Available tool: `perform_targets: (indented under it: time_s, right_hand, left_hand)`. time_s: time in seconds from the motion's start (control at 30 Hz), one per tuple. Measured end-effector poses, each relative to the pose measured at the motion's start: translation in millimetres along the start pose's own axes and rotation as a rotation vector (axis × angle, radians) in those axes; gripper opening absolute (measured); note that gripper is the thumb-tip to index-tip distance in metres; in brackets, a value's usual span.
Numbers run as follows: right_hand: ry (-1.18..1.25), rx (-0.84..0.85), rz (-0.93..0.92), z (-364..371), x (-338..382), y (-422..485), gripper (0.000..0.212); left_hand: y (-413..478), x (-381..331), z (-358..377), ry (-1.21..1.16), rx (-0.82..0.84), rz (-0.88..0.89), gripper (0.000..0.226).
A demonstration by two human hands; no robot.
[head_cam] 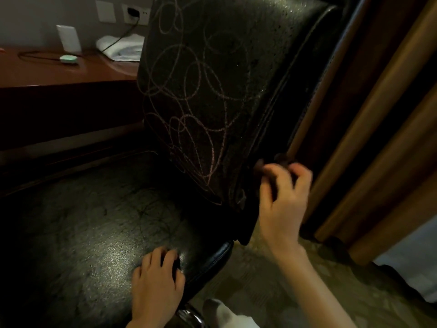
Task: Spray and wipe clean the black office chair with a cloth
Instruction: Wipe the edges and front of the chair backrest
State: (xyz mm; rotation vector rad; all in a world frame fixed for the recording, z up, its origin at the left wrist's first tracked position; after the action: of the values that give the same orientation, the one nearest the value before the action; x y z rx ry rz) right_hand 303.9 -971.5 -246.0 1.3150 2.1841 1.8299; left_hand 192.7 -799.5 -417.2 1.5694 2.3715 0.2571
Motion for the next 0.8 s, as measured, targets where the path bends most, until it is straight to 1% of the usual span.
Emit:
perform_targets:
  time_s: [0.03,0.1,0.13,0.2,0.27,0.37,0.53,0.67,0.73,0.8]
  right_hand:
    - [0.022,-0.081,-0.005,-4.7,6.2,16.5,0.028]
    - [0.032,-0.213,-0.009,-9.6,16.7,51.2,0.027]
    - [0.028,-0.245,-0.005,-8.5,21.4,65.6,0.026]
    - [-0.010,-0.250,0.001,0.4,27.5,79.5,0.026]
    - [-0.054,-0.221,-0.015,12.4,27.1,71.2,0.026]
    - [-0.041,-0.148,-0.041,26.4,18.3,32.7,0.027]
    - [-0.071,0.084,-0.082,38.6,-12.4,-42.0,0.026]
    - [-0.184,0.276,-0.030,35.0,-38.9,-83.6,0.026]
    - [-0.139,0.263,0.043,25.5,-40.4,-81.1,0.021]
    - [-0.015,0.146,0.054,11.8,-25.6,-59.1,0.025]
  left_hand:
    - [-0.1,0.4,0.6,0.008,-0.009,0.004,0.031]
    - [-0.7,0.1,1.2,0.021,-0.002,0.009,0.037]
    - [-1.1,0.1,1.0,0.023,0.002,0.008,0.040]
    - [-1.8,0.1,0.5,0.012,0.004,-0.001,0.042]
    - [-1.9,-0.2,-0.4,-0.003,0.009,-0.011,0.042]
    - [-1.5,-0.5,-1.9,-0.009,0.010,-0.018,0.042]
    - [-2.1,-0.9,-3.3,0.003,0.002,-0.021,0.043]
    - [-3.1,-1.4,-3.6,0.010,0.034,-0.012,0.043]
    - [-2.5,-1.4,-4.7,0.008,0.045,-0.016,0.040]
    - [-1.3,-0.9,-4.8,0.008,0.051,-0.014,0.034]
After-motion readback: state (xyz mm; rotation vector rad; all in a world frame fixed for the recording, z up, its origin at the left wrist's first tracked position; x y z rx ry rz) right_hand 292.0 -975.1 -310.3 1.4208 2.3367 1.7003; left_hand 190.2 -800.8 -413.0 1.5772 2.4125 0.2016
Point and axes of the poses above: each hand's wrist, its own y-axis towards the middle knuckle, its own z-axis out of the palm, x = y × z, the point moved 1 cm from there along y, towards the middle knuckle, and after that the axes turned 9 degrees about y, right-handed, at the moved point
